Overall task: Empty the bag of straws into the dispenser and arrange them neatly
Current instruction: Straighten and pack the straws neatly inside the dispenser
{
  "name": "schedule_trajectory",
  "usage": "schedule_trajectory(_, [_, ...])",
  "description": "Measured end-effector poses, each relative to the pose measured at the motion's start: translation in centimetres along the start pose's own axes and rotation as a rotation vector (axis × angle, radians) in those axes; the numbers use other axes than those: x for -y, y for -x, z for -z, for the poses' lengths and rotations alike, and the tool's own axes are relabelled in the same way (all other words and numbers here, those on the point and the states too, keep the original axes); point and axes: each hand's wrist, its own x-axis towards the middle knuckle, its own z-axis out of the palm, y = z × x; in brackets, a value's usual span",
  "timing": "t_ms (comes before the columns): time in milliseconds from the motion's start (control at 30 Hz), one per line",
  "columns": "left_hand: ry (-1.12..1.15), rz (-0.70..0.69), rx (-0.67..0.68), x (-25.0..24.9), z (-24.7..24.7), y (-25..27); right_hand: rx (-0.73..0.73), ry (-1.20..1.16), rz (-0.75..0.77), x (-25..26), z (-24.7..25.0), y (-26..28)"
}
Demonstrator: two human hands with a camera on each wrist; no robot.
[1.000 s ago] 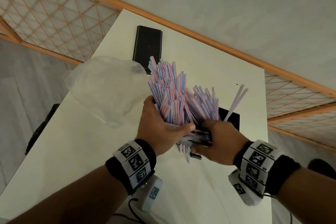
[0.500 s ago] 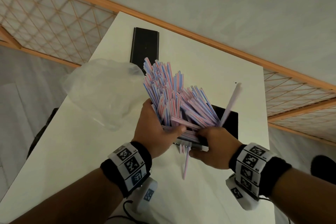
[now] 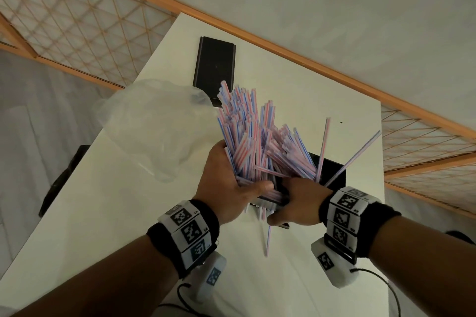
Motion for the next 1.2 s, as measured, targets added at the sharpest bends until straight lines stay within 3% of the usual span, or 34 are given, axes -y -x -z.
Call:
schedule_trajectory(300, [-0.012, 0.002, -0.017, 0.5, -0.2, -0.2, -0.046, -0.15, 0.081, 1.0, -0.3, -0.2])
schedule_trajectory(700, [0.059, 0.023, -0.081, -0.2, -1.0, -0.7, -0.029, -0.036, 0.087, 1.4, -0.1, -0.5])
schedule_trajectory(1000, [0.056, -0.037, -0.181, -2.4, -0.5, -0.2, -0.284, -0.168, 0.252, 1.7, 0.0, 0.1])
schedule_trajectory(1200, [0.085, -0.088, -0.157, -3.0, -0.7, -0.1, -0.307, -0.209, 0.244, 0.8, -0.2, 0.4])
